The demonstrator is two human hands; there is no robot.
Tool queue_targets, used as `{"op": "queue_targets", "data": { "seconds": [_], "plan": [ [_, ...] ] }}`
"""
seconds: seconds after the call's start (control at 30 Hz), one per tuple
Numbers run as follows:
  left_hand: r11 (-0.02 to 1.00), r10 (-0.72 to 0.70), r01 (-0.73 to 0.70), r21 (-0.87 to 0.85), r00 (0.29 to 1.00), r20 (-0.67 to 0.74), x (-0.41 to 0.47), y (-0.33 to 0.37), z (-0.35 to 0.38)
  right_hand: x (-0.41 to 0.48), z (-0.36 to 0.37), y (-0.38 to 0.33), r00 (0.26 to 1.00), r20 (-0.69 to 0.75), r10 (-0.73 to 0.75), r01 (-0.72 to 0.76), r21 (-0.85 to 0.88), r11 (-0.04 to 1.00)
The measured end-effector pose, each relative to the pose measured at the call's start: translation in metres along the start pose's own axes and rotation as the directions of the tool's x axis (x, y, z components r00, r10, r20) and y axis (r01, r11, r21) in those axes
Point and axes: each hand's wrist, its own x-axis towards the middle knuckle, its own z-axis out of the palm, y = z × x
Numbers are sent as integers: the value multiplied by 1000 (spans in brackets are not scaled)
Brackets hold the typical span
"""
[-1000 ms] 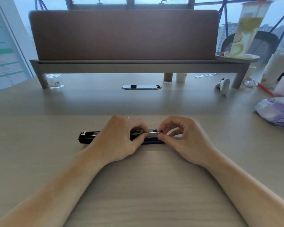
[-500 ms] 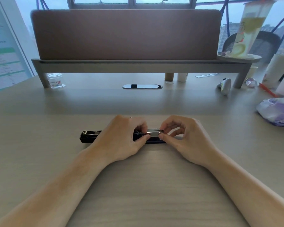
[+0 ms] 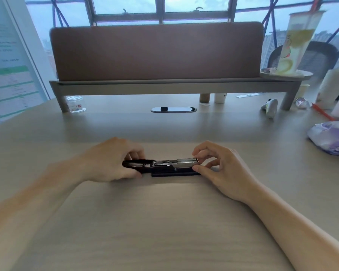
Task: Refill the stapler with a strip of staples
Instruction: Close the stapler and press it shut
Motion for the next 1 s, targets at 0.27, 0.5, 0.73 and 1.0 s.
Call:
{"op": "queue_targets", "data": {
  "seconds": [0.27,0.5,0.73,1.0],
  "plan": [
    [916,41,-118,382,978,203,18,28,-39,-1,1,-5,1000,5,-12,12,-16,1000],
    [932,19,-48,359,996,82,43,69,-57,-3,-1,-3,1000,9,26,-27,31,999],
    [970,145,-149,194,989,35,54,82,-34,0,1,0,999,21,45,-46,58,997],
    [982,137,-145,119,988,70,62,80,-3,-1,0,-2,997,39,68,-69,41,997]
  ]
}}
